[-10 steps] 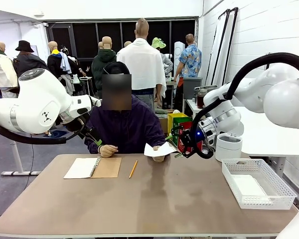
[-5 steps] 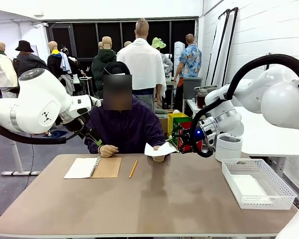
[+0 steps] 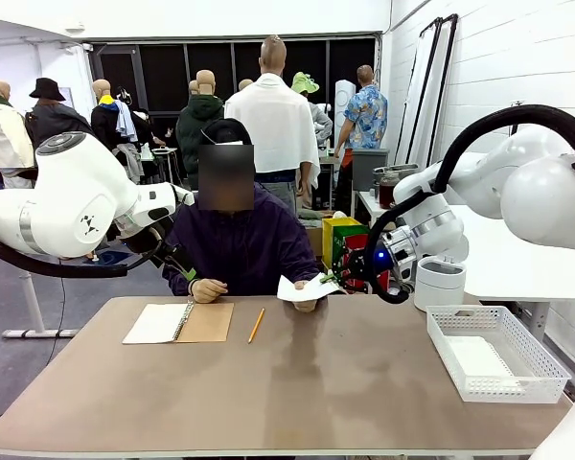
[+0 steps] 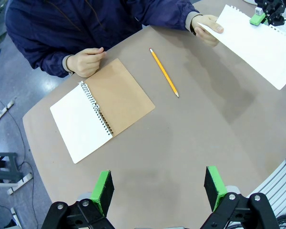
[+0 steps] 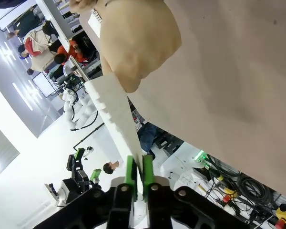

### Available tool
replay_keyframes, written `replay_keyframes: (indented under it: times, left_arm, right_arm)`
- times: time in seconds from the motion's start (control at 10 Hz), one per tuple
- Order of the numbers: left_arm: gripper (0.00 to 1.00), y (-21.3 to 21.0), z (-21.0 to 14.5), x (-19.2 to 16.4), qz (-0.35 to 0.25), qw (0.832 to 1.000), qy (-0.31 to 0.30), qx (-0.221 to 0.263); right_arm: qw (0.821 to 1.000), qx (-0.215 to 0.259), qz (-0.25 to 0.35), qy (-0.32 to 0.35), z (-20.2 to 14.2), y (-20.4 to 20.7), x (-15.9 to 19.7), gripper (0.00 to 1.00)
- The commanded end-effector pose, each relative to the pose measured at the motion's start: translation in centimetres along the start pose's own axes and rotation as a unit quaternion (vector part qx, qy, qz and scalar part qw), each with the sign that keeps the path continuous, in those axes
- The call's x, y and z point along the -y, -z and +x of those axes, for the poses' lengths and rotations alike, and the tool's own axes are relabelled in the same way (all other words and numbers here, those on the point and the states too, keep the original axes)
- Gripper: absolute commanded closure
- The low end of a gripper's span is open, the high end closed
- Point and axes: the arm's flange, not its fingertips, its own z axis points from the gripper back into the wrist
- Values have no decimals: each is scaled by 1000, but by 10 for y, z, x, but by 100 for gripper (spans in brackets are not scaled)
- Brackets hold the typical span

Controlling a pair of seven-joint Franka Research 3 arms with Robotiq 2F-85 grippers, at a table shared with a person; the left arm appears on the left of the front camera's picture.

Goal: Sort the paper based on its condition.
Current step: If a person hands you a paper, place it in the Organizing basket , and if it's crumpled, put it in the Trash can.

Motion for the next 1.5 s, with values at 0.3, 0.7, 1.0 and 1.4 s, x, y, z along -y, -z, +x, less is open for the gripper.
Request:
replay_keyframes:
  times: [0.3, 0.7, 1.0, 1.4]
  left_arm:
    - [0, 0, 0, -1, -1, 1000, 0, 0]
    - [0, 0, 0, -1, -1, 1000, 0, 0]
    - [0, 0, 0, -1, -1, 1000, 0, 0]
    - [0, 0, 0, -1, -1, 1000, 0, 0]
  right_arm:
    - [1000, -12, -4, -3, 0, -2, -9, 100]
    - [991, 25, -53, -118, -36, -56, -17, 100]
    - [961, 100, -167, -195, -59, -113, 1, 100]
    - [944, 124, -245, -184, -63, -161, 37, 100]
